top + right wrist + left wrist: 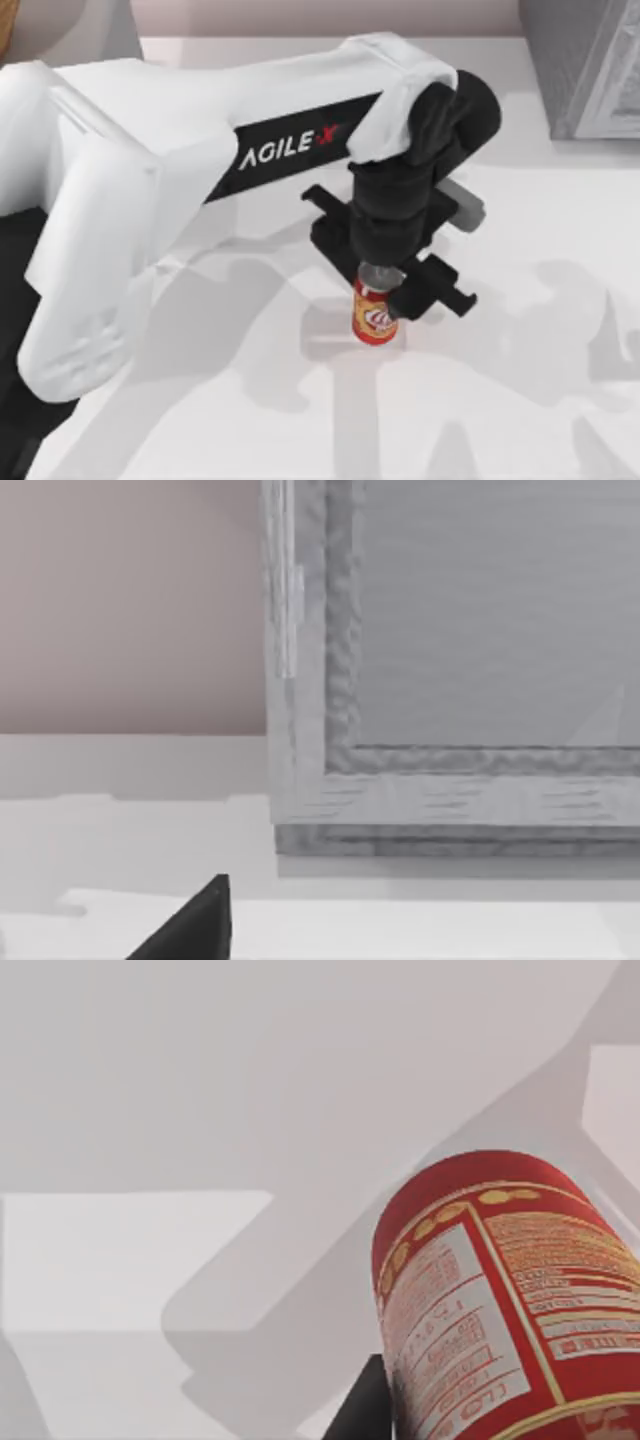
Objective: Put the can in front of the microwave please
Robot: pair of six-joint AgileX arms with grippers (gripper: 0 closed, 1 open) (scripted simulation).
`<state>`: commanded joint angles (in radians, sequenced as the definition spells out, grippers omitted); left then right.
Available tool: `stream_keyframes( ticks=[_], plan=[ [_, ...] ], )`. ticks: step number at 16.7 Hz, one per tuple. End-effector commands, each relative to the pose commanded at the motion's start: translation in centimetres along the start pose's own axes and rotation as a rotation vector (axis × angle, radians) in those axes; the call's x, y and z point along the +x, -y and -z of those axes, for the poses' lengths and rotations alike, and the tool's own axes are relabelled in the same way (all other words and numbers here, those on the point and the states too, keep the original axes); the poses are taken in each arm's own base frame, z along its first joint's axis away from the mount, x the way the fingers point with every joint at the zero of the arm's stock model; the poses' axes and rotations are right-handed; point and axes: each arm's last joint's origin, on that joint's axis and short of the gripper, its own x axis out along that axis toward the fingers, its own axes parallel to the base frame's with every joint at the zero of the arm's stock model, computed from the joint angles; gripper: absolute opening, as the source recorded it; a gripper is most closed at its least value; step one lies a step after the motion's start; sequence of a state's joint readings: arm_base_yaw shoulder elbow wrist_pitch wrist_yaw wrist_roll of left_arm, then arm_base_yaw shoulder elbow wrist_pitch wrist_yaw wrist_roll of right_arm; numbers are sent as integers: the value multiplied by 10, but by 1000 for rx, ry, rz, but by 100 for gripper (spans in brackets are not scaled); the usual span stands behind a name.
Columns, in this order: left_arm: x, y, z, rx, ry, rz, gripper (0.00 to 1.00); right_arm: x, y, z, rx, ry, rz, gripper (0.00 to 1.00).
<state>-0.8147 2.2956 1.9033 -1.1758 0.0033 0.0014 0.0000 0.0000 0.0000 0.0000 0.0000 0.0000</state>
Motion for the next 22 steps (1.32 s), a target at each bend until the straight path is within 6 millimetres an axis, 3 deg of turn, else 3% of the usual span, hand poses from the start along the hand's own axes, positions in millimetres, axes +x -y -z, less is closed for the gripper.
stream_keyframes(
  ticks=[7, 12, 14, 16, 18, 20, 22],
  plan=[
    [-39, 0, 0, 0, 0, 0, 0, 0, 0, 0, 0, 0, 0, 100],
    [-38, -1, 0, 1, -6, 0, 0, 0, 0, 0, 0, 0, 0, 100],
    [-42, -11, 8, 5, -31, 13, 0, 0, 0, 0, 0, 0, 0, 100],
    [-58, -37, 23, -11, -27, 24, 0, 0, 0, 0, 0, 0, 0, 100],
    [-91, -72, 44, -61, 47, 16, 0, 0, 0, 0, 0, 0, 0, 100],
    [-132, -103, 79, -126, 144, -13, 0, 0, 0, 0, 0, 0, 0, 100],
    [-166, -128, 127, -200, 221, -43, 0, 0, 0, 0, 0, 0, 0, 100]
  ],
)
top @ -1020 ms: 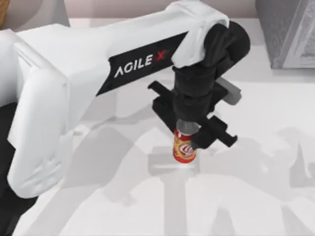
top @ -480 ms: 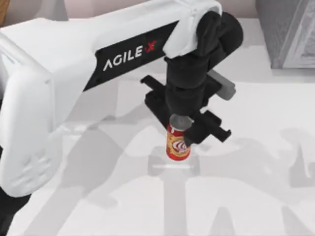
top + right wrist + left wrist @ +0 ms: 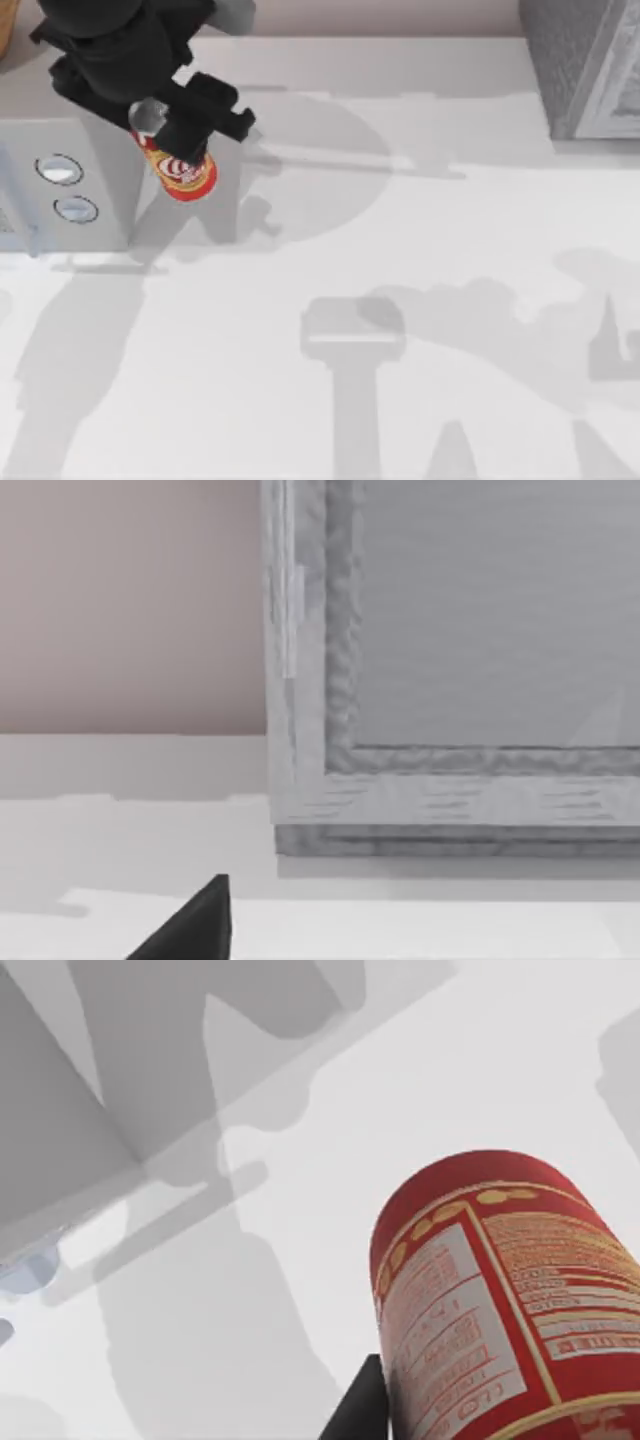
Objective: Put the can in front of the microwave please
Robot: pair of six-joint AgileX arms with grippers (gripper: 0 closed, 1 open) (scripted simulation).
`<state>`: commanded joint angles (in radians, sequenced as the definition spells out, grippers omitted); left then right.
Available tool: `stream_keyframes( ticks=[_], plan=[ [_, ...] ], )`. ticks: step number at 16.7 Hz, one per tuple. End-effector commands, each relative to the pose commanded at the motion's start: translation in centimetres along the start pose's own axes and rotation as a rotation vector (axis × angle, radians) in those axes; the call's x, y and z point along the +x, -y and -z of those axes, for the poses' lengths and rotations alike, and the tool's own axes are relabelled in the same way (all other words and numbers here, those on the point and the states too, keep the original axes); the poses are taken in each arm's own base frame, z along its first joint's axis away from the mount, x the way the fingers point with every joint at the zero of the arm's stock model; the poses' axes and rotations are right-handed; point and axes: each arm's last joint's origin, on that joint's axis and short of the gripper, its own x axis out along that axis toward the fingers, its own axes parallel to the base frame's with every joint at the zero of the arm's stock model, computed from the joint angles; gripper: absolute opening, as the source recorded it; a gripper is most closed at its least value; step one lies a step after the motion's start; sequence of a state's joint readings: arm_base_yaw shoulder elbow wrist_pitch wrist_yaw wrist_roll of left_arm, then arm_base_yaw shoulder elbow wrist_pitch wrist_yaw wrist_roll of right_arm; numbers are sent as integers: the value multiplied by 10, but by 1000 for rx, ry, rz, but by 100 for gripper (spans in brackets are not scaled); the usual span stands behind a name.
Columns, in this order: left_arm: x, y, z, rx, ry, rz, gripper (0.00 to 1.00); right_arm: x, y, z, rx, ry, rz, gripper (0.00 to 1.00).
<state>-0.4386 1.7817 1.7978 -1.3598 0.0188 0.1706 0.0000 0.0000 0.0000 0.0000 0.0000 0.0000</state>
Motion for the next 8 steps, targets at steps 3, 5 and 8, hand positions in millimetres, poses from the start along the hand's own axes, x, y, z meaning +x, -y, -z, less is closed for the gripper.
stream_keyframes(
  ticks=[3, 5, 8],
  plan=[
    [-26, -51, 67, -192, 27, -52, 0, 0, 0, 0, 0, 0, 0, 100],
    [-15, -78, 110, -343, -3, -78, 0, 0, 0, 0, 0, 0, 0, 100],
    [20, -100, 164, -511, -80, -86, 0, 0, 0, 0, 0, 0, 0, 100]
  ],
)
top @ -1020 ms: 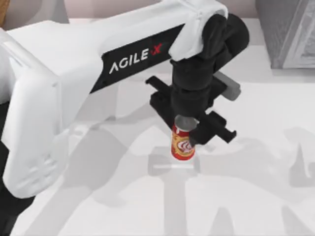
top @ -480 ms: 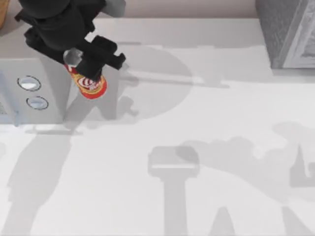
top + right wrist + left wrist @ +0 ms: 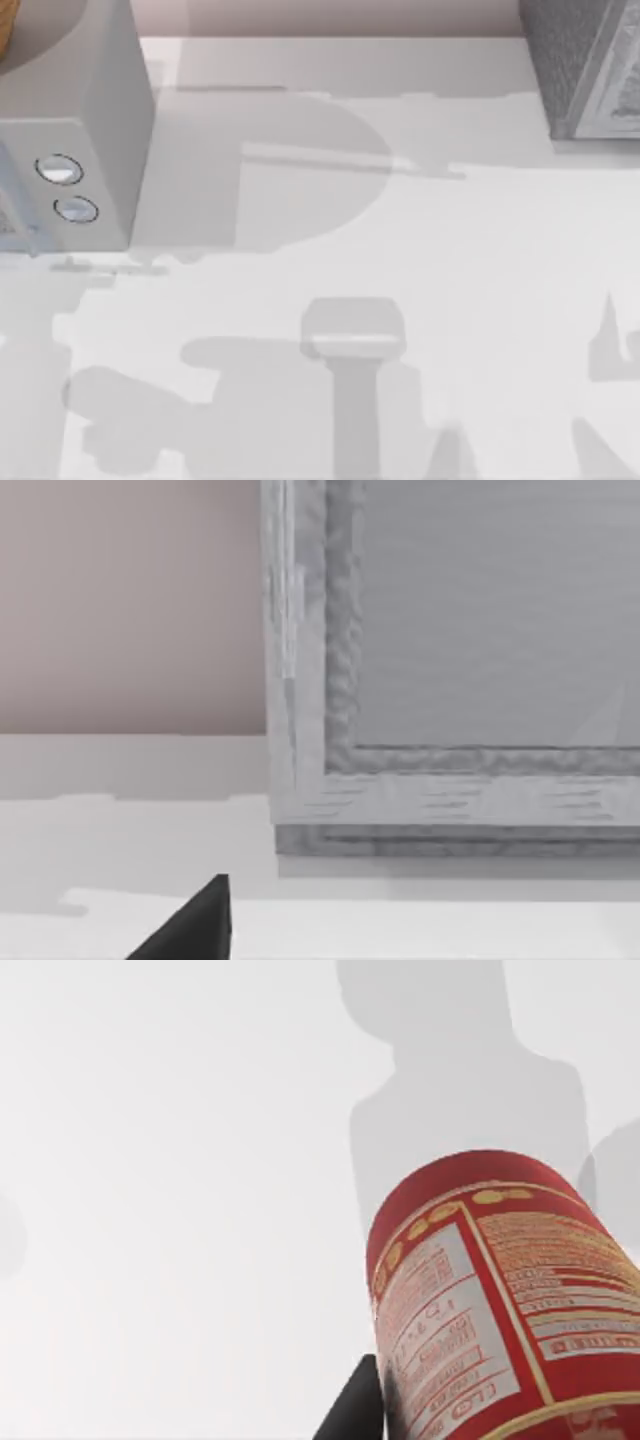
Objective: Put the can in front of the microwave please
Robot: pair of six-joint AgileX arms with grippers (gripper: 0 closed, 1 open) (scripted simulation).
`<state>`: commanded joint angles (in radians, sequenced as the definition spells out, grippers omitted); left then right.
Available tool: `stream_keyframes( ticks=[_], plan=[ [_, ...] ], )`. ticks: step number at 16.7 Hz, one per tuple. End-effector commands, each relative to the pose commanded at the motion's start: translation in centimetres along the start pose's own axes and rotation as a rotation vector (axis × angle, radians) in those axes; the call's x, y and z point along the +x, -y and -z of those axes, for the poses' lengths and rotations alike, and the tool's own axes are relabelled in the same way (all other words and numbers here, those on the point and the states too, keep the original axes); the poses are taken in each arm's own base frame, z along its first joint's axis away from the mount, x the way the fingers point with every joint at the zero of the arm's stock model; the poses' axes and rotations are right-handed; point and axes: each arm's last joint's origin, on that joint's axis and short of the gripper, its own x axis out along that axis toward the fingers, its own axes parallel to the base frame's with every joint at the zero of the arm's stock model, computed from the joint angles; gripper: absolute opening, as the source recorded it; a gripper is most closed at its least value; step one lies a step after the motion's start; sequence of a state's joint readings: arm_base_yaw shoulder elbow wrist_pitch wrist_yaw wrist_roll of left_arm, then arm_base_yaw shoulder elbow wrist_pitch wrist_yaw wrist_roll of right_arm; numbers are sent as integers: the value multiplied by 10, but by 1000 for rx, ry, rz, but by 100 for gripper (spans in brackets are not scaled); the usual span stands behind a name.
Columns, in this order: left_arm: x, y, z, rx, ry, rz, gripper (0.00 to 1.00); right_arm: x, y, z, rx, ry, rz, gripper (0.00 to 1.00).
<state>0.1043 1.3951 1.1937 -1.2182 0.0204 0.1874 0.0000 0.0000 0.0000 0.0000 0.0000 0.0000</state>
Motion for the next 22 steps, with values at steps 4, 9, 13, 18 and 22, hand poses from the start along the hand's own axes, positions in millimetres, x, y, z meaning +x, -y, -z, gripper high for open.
stream_keyframes(
  ticks=[4, 9, 13, 18, 22],
  plan=[
    [49, -29, 29, -78, -120, -5, 0, 0, 0, 0, 0, 0, 0, 100],
    [58, -32, 37, -64, -149, -6, 0, 0, 0, 0, 0, 0, 0, 100],
    [60, -31, 37, -61, -151, -6, 0, 0, 0, 0, 0, 0, 0, 100],
    [66, -32, 38, -64, -149, -6, 0, 0, 0, 0, 0, 0, 0, 100],
    [66, -32, 38, -64, -149, -6, 23, 0, 0, 0, 0, 0, 0, 100]
  ],
)
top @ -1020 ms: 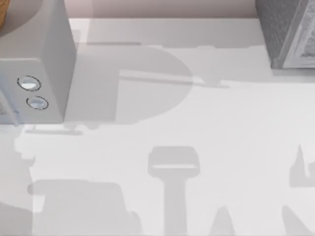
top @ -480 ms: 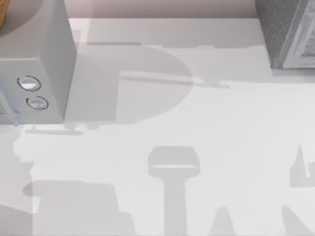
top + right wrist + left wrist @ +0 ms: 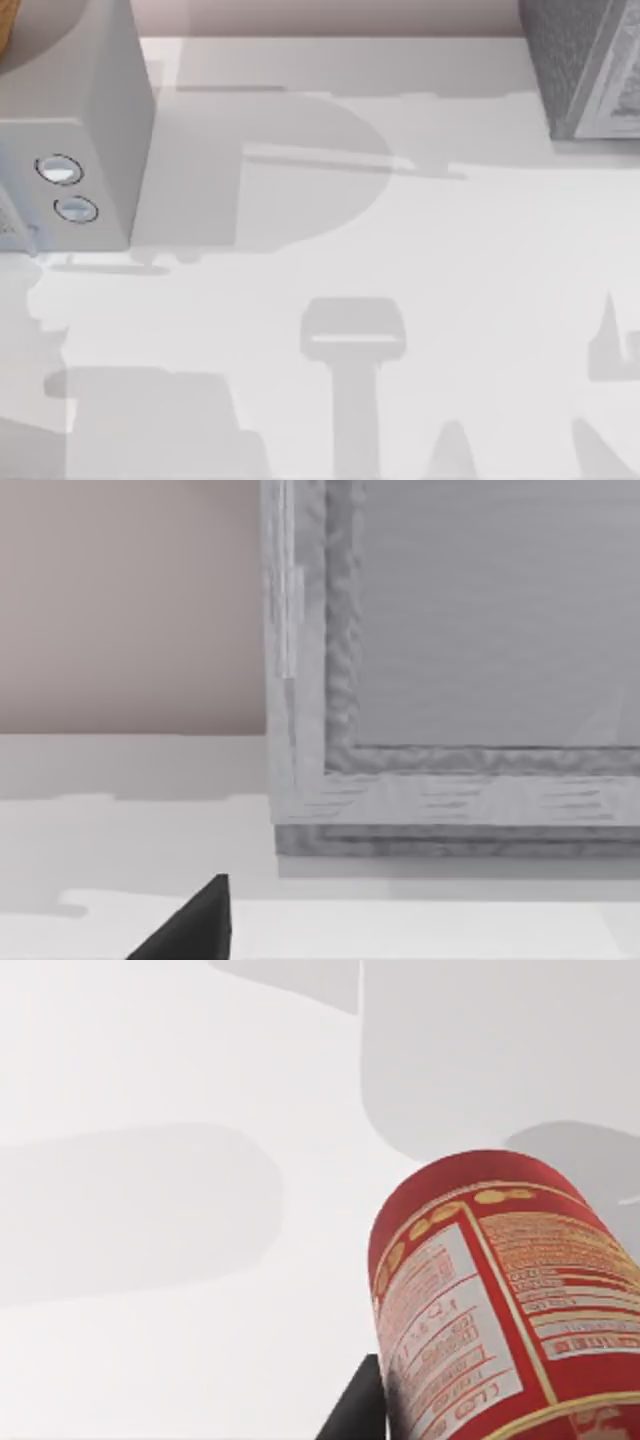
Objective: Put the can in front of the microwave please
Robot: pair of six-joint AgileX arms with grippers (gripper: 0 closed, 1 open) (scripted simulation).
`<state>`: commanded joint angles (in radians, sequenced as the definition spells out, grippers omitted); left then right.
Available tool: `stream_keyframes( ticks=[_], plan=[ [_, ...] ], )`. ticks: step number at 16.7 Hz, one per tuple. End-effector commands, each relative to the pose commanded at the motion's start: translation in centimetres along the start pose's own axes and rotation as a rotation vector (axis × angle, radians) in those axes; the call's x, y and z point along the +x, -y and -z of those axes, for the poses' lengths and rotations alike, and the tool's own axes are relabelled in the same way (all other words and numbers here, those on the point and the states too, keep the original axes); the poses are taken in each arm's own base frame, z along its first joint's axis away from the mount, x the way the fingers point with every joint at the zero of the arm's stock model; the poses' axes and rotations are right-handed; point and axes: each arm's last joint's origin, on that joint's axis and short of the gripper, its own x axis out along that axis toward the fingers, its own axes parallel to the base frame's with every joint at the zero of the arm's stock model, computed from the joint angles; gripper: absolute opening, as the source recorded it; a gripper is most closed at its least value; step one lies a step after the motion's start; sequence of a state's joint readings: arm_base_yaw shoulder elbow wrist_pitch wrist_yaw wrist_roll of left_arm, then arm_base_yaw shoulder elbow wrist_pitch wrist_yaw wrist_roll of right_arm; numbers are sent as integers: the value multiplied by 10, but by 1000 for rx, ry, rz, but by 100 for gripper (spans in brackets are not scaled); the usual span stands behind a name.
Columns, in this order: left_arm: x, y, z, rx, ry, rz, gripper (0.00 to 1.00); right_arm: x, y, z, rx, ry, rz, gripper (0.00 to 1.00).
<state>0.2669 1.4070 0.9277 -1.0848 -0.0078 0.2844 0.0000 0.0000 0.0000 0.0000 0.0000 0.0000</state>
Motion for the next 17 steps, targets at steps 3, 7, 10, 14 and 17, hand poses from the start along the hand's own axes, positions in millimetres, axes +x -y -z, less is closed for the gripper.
stream_keyframes(
  ticks=[3, 7, 10, 14, 17],
  plan=[
    [0, 0, 0, 0, 0, 0, 45, 0, 0, 0, 0, 0, 0, 100],
    [0, 0, 0, 0, 0, 0, 75, 0, 0, 0, 0, 0, 0, 100],
    [0, 0, 0, 0, 0, 0, 98, 0, 0, 0, 0, 0, 0, 100],
    [0, 0, 0, 0, 0, 0, 100, 0, 0, 0, 0, 0, 0, 100],
    [0, 0, 0, 0, 0, 0, 100, 0, 0, 0, 0, 0, 0, 100]
  ],
)
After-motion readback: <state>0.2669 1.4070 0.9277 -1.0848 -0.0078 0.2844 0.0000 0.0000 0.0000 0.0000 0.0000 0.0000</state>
